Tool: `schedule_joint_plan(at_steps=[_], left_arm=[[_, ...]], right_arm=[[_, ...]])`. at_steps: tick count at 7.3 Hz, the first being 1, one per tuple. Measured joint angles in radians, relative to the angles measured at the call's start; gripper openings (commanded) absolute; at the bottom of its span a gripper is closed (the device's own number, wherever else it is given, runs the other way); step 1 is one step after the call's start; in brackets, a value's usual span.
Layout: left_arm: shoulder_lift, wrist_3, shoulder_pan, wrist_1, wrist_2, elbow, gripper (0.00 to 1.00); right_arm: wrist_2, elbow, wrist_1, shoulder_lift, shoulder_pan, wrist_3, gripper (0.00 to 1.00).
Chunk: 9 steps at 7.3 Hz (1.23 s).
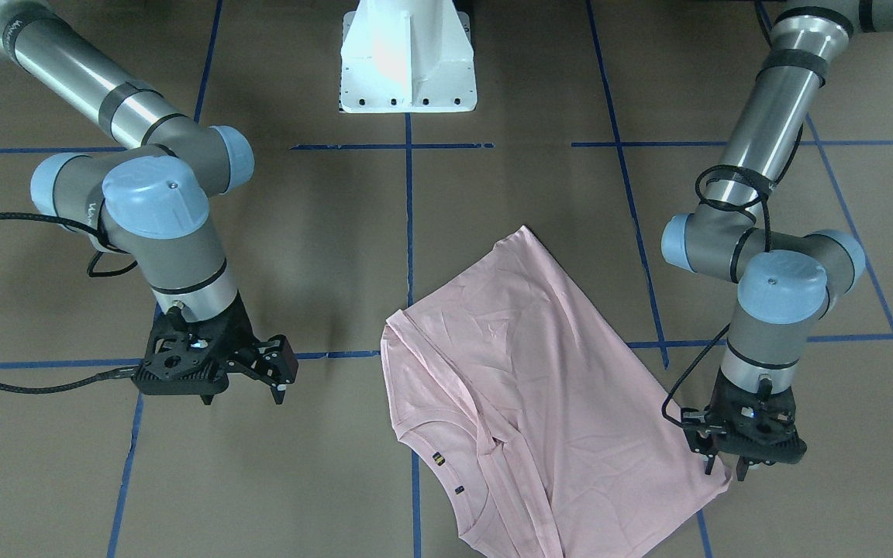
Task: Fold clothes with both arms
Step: 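Pull the shirt farther from the robot with the left gripper while the right gripper approaches, then grasp the shirt's collar edge with the right gripper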
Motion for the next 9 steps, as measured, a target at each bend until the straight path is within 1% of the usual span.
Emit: schedule_joint_plan(at_steps=[1,2,3,4,6,8,9], left_arm=[[0.006,-0.002,-0.005,0.001,-0.030,-0.035,1.00],[0.011,-0.006,-0.007,0.004,-0.043,-0.063,1.00],[0.015,-0.008,-0.007,0.006,-0.049,-0.082,1.00],[0.018,-0.014,-0.007,0.006,-0.053,-0.094,1.00],[0.020,-0.028,-0.002,0.001,-0.054,-0.100,1.00],[0.024,-0.030,-0.001,-0.004,-0.054,-0.101,1.00],[0.025,-0.030,0.000,-0.005,-0.054,-0.101,1.00]], right_arm=[[-0.002,-0.019,-0.004,0.045,-0.032,0.084,0.76],[-0.006,-0.050,-0.006,0.087,-0.070,0.163,0.63],[-0.018,-0.079,-0.007,0.117,-0.107,0.211,0.60],[-0.045,-0.103,-0.006,0.137,-0.141,0.240,0.59],[-0.115,-0.186,-0.005,0.192,-0.189,0.265,0.59],[-0.138,-0.226,-0.006,0.211,-0.212,0.266,0.59],[-0.141,-0.230,-0.007,0.210,-0.220,0.265,0.55]])
